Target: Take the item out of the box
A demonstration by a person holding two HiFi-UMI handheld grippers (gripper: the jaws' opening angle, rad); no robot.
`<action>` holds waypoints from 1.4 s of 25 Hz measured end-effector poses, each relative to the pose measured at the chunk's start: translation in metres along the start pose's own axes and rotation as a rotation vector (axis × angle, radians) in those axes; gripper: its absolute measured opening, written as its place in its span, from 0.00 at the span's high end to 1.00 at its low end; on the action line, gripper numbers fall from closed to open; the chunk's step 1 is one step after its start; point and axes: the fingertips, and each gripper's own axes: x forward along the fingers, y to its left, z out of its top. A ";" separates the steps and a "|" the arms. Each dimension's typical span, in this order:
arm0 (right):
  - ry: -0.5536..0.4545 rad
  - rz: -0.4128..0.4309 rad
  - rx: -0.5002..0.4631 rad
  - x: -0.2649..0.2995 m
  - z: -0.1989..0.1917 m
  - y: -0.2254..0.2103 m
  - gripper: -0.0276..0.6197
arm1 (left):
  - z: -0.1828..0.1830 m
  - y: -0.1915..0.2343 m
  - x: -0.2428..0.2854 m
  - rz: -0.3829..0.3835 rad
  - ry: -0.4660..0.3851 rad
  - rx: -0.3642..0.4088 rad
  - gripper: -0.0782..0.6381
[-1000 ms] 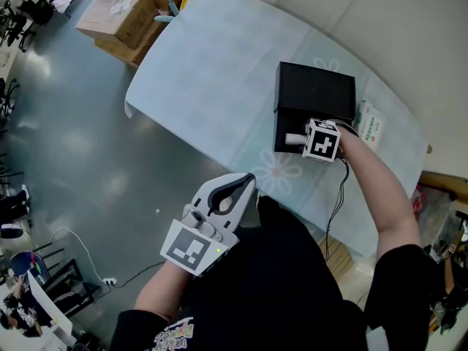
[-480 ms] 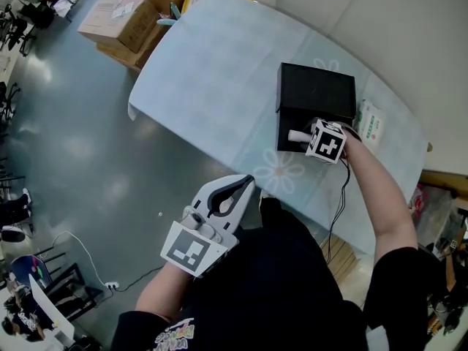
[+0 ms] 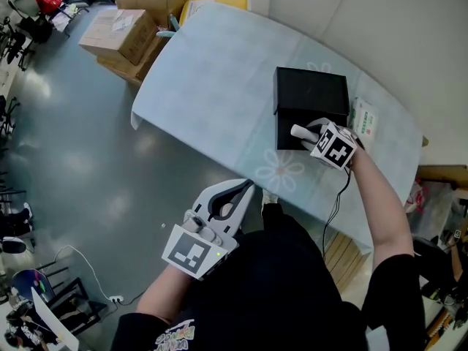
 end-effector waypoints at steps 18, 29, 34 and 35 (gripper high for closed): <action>-0.598 -0.551 0.203 -0.185 0.117 0.044 0.74 | 0.029 -0.024 -0.047 -0.119 -0.047 0.103 0.88; -0.834 -0.809 0.360 -0.282 0.135 0.125 0.74 | 0.032 -0.039 -0.080 -0.200 -0.090 0.142 0.88; -0.852 -0.829 0.361 -0.283 0.133 0.162 0.74 | 0.031 -0.047 -0.089 -0.241 -0.082 0.158 0.88; -0.849 -0.831 0.365 -0.282 0.132 0.168 0.74 | 0.027 -0.049 -0.091 -0.249 -0.070 0.153 0.88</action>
